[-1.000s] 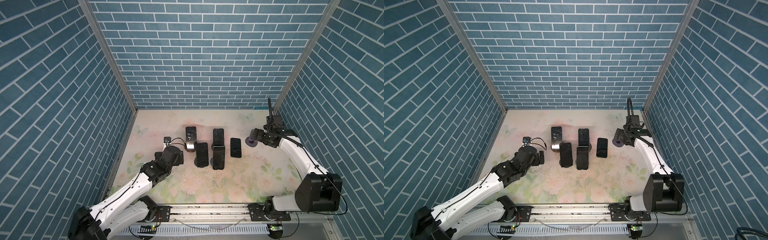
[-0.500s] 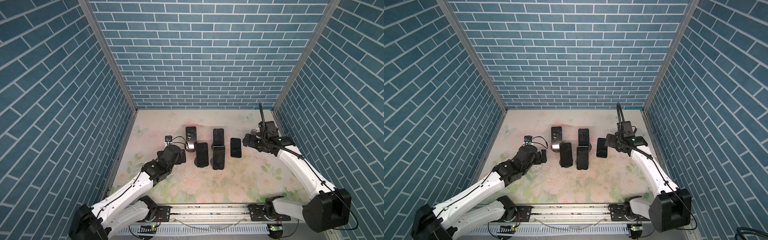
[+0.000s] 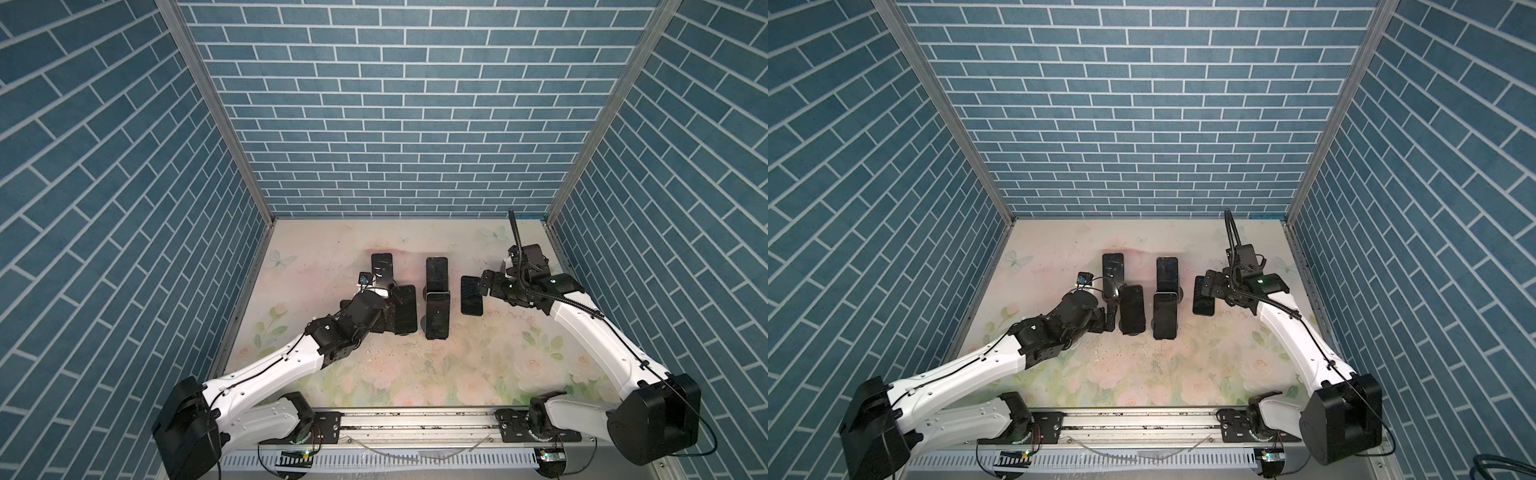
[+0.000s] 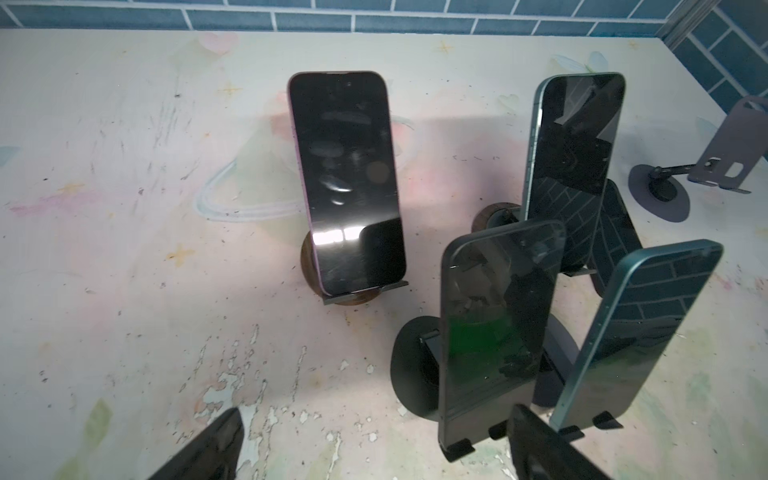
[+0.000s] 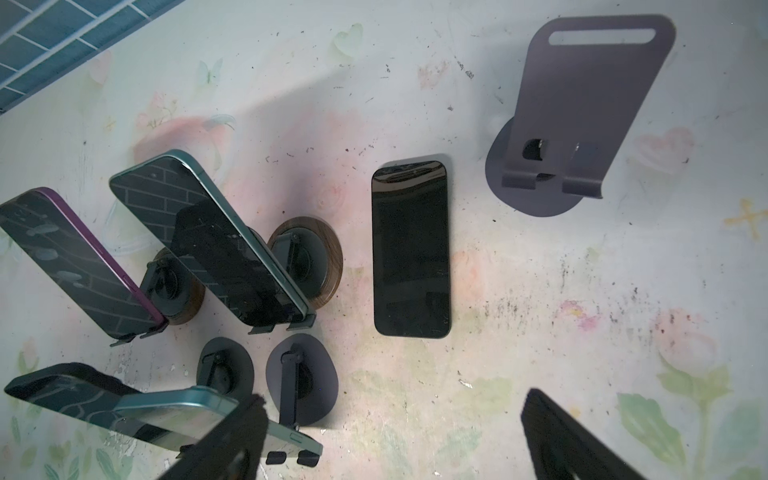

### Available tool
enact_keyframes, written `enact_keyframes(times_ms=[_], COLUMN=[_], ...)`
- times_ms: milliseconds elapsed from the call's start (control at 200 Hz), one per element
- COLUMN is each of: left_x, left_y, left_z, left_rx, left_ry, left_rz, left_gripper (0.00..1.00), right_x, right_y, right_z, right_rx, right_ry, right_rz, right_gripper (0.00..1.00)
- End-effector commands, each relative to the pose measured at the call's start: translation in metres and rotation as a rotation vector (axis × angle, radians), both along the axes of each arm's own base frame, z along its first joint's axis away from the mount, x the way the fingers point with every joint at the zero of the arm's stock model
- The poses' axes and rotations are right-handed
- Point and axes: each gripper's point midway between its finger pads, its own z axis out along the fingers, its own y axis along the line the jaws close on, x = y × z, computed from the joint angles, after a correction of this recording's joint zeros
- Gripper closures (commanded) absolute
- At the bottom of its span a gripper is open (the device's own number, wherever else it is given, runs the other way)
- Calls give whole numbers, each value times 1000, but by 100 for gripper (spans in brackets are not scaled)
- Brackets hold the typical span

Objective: Remove the phone from the phone stand
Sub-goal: 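Move the right gripper to the teal-edged phone on its stand and grasp it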

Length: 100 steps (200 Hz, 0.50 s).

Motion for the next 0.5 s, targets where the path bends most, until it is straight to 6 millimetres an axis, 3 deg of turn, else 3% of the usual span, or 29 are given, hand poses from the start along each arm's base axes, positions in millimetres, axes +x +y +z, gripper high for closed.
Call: enact_keyframes(times_ms=[0,180,495], left_x=[3,3,2], left_y=[-13,-30,-38], left_z=[10,8,11], left_rx=[-2,22,20], left_ry=[-19,-15,-29], left_rz=[-9,-43,-67], left_gripper=[0,0,0], right_x=[-11,-22,-38], right_y=[2,16,68], right_z=[-18,-19,-12], right_rx=[-4,-43,-44], right_ry=[55,47,-2], right_rz=[0,44,156], right_gripper=[4,4,3])
